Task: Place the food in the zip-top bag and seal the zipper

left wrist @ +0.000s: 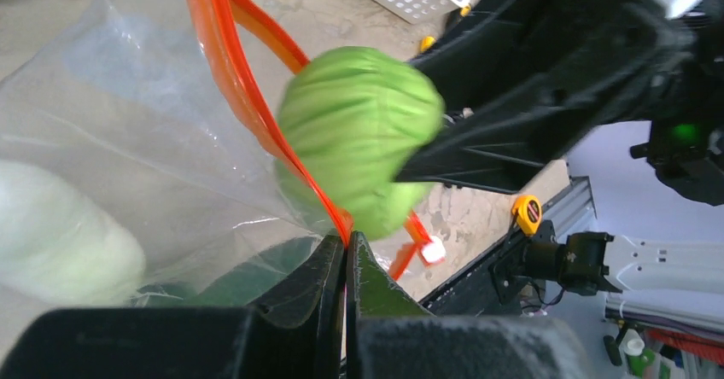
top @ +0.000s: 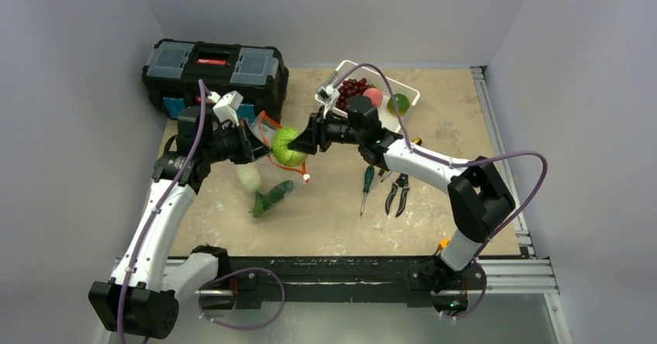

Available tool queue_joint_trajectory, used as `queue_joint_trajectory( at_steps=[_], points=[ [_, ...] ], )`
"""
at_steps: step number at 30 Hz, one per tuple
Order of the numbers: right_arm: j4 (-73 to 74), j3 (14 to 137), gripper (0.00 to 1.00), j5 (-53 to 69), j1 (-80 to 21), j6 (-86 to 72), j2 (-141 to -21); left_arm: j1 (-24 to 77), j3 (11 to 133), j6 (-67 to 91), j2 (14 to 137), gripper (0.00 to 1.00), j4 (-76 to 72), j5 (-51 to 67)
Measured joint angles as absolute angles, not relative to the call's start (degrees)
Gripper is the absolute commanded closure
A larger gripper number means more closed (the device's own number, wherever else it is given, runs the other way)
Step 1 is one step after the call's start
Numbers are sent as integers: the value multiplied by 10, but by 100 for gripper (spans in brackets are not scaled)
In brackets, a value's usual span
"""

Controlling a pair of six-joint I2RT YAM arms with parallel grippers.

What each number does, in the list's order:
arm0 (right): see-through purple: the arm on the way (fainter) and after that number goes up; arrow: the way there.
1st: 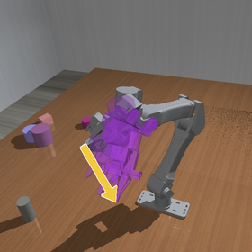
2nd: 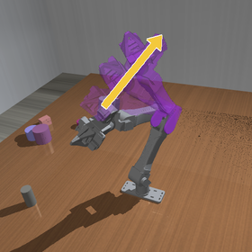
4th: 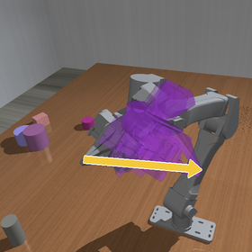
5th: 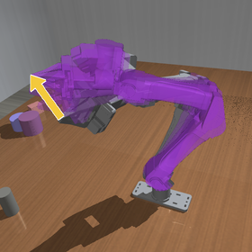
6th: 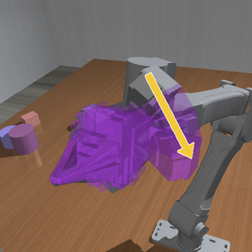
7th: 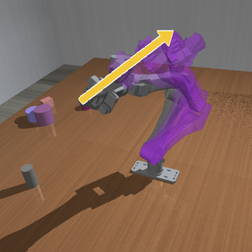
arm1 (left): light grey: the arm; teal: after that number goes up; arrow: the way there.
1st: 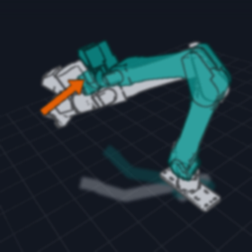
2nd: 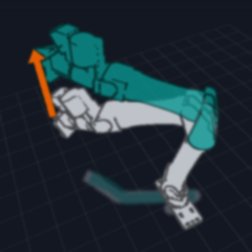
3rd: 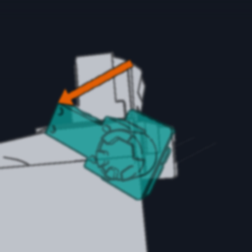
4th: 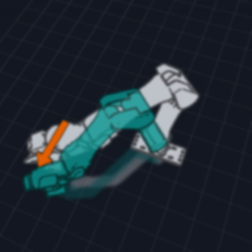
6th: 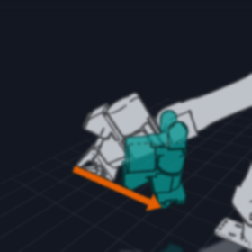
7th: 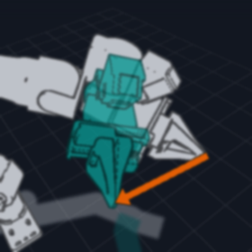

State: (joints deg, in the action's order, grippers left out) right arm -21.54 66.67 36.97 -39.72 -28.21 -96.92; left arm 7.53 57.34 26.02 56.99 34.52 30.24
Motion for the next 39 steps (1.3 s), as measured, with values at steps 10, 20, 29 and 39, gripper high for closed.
queue_joint_trajectory(
  at_steps=[10,20,29,39],
  points=[
    [-66,694,98,142,-479,-164,-967,79,573,261,569,100,335,343],
    [-43,751,55,142,-498,-154,-967,88,573,262,569,100,322,359],
    [-22,763,15,160,-491,-153,-968,91,573,262,560,100,325,358],
    [-9,763,10,173,-485,-161,-962,91,573,262,558,100,327,357]
  ],
)
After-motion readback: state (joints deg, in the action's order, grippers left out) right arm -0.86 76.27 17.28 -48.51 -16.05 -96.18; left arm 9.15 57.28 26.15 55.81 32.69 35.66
